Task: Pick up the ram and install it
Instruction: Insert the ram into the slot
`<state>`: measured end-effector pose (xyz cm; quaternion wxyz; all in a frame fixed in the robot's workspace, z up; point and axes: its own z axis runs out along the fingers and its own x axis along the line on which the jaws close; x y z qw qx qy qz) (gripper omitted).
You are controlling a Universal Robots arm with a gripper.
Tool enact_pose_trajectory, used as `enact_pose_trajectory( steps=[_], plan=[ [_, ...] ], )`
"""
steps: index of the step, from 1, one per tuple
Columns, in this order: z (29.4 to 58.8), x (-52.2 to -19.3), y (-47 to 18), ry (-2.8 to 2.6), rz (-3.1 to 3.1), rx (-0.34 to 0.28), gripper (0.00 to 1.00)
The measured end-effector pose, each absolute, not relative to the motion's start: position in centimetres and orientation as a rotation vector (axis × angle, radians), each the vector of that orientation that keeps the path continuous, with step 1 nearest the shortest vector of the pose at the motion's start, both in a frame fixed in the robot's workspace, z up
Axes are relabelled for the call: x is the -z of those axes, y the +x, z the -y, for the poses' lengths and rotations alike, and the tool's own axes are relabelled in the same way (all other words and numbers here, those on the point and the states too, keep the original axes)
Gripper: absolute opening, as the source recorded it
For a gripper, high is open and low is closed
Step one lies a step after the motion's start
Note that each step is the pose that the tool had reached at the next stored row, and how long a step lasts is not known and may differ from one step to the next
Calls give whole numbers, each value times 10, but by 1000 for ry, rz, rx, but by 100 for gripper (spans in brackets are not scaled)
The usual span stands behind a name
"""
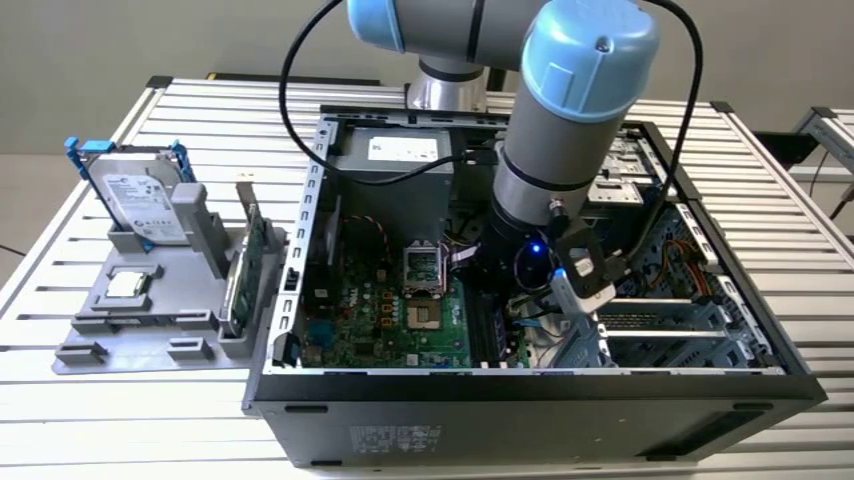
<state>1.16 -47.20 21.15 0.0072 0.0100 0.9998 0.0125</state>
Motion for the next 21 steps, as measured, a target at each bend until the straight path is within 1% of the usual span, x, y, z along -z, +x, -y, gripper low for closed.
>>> enact_pose_trajectory(
  steps=[9,21],
  plan=[
    [471,-210,12,31,-3128,-20,0],
    [468,-207,12,31,-3128,-18,0]
  ],
)
